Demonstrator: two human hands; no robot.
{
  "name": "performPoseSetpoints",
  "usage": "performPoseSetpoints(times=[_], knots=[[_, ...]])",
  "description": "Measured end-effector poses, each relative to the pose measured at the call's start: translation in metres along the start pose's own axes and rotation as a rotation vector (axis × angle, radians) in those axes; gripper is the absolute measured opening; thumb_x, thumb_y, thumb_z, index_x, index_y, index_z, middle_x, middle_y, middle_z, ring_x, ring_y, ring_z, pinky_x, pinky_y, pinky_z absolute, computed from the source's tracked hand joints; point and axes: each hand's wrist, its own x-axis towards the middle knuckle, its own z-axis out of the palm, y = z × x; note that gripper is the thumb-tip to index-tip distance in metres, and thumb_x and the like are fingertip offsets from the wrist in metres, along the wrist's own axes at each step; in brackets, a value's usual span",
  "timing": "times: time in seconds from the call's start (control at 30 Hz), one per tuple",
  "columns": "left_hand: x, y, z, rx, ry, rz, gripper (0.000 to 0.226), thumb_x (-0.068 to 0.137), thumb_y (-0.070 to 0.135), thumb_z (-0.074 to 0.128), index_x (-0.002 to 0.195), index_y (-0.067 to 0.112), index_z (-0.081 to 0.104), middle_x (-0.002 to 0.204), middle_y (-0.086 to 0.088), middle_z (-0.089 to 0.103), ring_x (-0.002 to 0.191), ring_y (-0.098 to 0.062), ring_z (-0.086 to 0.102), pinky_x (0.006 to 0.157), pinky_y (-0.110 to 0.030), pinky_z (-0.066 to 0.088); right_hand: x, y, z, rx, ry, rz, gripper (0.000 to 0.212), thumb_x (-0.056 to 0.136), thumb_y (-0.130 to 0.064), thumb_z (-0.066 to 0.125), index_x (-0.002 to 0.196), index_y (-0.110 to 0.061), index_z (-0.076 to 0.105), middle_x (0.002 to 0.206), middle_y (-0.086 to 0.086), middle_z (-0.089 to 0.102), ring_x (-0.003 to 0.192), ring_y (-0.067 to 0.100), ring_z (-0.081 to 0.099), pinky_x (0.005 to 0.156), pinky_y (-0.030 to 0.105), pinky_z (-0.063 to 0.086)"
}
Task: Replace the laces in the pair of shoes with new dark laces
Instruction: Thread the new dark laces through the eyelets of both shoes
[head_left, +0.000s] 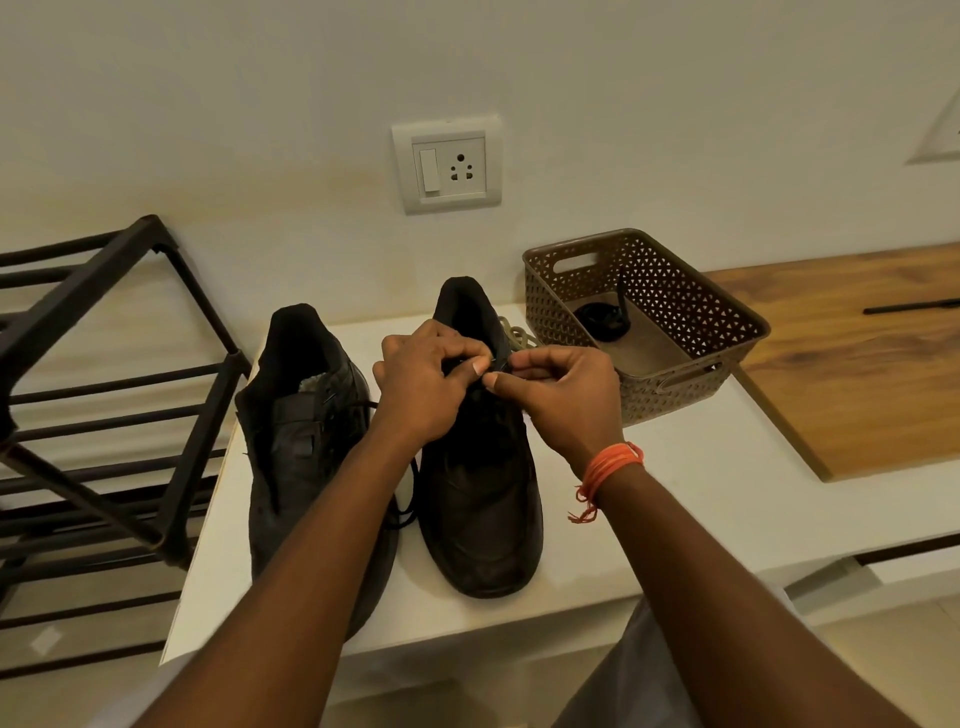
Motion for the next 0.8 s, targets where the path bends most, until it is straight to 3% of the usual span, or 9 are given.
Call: performPoseSetpoints(times=[0.1, 0.27, 0.4, 0.5, 0.67, 0.8], knots=[[0.0, -0.002, 0.002, -0.03, 0.021, 0.025, 0.013, 0.091, 0.032, 0.062, 0.093, 0.045, 0.063, 0.097, 0.02, 0.051, 0.116, -0.021, 0.038, 0.101, -0.05, 0.033, 0.001, 0.002, -0.002, 0.048, -0.036, 0.003, 0.031, 0.071, -0.022, 0.085, 0.097, -0.009, 0.074, 0.085, 0.004, 0.074, 0.078, 0.015, 0.072, 0.076, 0.035, 0.061], [0.001, -0.003, 0.001, -0.105, 0.062, 0.044, 0.007, 0.083, 0.052, 0.062, 0.085, 0.059, 0.062, 0.096, 0.017, 0.061, 0.107, -0.026, 0.053, 0.094, -0.051, 0.044, 0.002, 0.004, 0.0, 0.118, -0.004, 0.009, 0.005, 0.085, -0.014, 0.072, 0.088, -0.014, 0.076, 0.082, 0.003, 0.074, 0.078, 0.015, 0.071, 0.077, 0.039, 0.06], [0.0, -0.004, 0.003, -0.089, 0.074, 0.049, 0.012, 0.086, 0.047, 0.062, 0.095, 0.045, 0.07, 0.095, 0.014, 0.063, 0.104, -0.025, 0.054, 0.091, -0.048, 0.047, 0.003, 0.005, 0.006, 0.153, 0.056, 0.008, 0.003, 0.082, -0.012, 0.074, 0.083, -0.014, 0.075, 0.08, 0.003, 0.073, 0.076, 0.014, 0.07, 0.075, 0.035, 0.059], [0.0, -0.005, 0.002, -0.103, 0.033, 0.083, 0.03, 0.081, 0.058, 0.053, 0.104, 0.045, 0.067, 0.096, 0.015, 0.067, 0.102, -0.024, 0.059, 0.088, -0.048, 0.051, 0.001, 0.005, 0.01, 0.143, 0.129, -0.034, 0.005, 0.083, -0.013, 0.073, 0.081, -0.018, 0.073, 0.082, 0.0, 0.072, 0.081, 0.013, 0.068, 0.078, 0.034, 0.058], [-0.002, -0.003, 0.002, -0.067, 0.03, 0.054, 0.018, 0.09, 0.041, 0.061, 0.103, 0.037, 0.072, 0.101, 0.01, 0.064, 0.105, -0.023, 0.054, 0.093, -0.046, 0.047, -0.003, 0.004, 0.014, 0.177, 0.143, 0.0, 0.011, 0.085, -0.013, 0.072, 0.079, -0.022, 0.07, 0.079, 0.002, 0.07, 0.072, 0.011, 0.067, 0.066, 0.03, 0.058], [-0.006, 0.004, 0.004, 0.034, 0.012, 0.013, 0.021, 0.096, 0.032, 0.054, 0.11, 0.033, 0.07, 0.113, 0.007, 0.06, 0.111, -0.021, 0.041, 0.096, -0.04, 0.036, -0.005, 0.002, 0.011, 0.265, 0.112, 0.03, 0.006, 0.084, -0.012, 0.073, 0.083, -0.018, 0.072, 0.078, 0.004, 0.072, 0.07, 0.01, 0.068, 0.06, 0.024, 0.055]])
